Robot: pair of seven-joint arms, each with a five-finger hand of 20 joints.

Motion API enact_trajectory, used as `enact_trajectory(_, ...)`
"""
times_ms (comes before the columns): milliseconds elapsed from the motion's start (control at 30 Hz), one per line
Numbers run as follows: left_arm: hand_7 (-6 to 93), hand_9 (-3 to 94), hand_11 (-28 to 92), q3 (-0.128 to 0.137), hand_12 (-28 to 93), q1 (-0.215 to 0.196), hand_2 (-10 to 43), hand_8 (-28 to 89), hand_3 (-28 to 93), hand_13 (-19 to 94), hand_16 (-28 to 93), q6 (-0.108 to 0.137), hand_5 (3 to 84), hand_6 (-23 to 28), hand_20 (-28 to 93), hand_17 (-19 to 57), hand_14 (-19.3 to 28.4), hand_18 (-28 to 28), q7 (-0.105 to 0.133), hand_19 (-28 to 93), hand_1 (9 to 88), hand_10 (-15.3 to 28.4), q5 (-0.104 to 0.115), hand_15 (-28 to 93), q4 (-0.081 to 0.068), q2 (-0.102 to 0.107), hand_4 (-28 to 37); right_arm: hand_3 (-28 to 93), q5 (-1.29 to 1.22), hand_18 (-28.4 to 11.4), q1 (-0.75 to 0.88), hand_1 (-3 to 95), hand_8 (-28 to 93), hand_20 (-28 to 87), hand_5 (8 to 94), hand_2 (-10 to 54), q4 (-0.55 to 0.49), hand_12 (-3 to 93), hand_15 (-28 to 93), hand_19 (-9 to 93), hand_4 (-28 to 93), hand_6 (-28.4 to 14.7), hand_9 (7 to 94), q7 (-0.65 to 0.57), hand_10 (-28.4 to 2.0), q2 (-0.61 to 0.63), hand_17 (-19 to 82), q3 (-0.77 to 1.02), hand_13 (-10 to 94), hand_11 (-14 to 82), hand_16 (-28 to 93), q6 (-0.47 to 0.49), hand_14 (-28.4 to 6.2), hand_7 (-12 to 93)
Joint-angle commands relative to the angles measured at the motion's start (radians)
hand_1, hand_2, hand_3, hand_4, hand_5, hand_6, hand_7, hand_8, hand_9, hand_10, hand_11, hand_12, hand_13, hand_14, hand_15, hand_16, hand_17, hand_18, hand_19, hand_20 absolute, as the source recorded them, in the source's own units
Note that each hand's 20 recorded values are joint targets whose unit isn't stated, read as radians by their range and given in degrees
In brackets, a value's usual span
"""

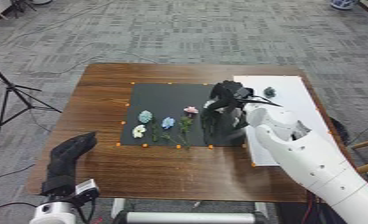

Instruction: Arrange flowers

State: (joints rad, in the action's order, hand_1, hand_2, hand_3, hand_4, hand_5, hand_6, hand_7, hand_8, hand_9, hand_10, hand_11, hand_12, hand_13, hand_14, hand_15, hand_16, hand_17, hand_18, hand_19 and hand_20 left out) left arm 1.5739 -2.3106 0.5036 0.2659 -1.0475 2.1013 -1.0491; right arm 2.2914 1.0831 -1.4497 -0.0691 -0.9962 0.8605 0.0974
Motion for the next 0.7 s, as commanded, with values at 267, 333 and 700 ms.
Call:
enact_trajectory(267,21.0,51.2,25,-0.004,14,-0.008,-1.1,-10,68,40,1,-0.018,53.0,-0.4,17,3.4,16.7,13.2,0.002,15,30.7,13.6,-0.006,22,0.003,-0.009,-22.8,59,-0.01,-16.9,-0.049,18.6,-6,60,58.3,-9.5,0.013,16.4,65,93,-18,-6.7,62.8,-0.097,-16.1,0.084,59,0.091,84,8.6,34,-0.137,-5.2,9)
enact_trajectory(333,21.0,51.2,25,-0.004,14,-0.009,-1.1,-10,68,40,1,-0.017,53.1,-0.4,17,3.4,16.7,13.2,0.001,15,30.7,13.6,-0.005,22,0.003,-0.009,-22.8,59,0.026,-17.0,-0.076,19.9,-6,60,58.1,-9.5,0.072,16.4,65,93,-18,-6.6,62.8,-0.128,-16.1,0.089,59,0.084,84,8.6,33,-0.147,-5.2,9)
enact_trajectory(700,21.0,51.2,25,-0.009,14,-0.006,-1.0,-10,68,40,1,-0.026,53.0,-0.5,17,3.4,16.7,13.2,-0.004,15,30.9,13.5,-0.009,22,0.004,-0.015,-22.9,61,0.173,-17.2,-0.016,25.5,-6,60,51.9,-9.5,0.221,16.5,66,93,-18,-3.3,57.7,-0.161,-16.6,0.053,58,0.187,83,7.8,33,-0.047,-5.2,9)
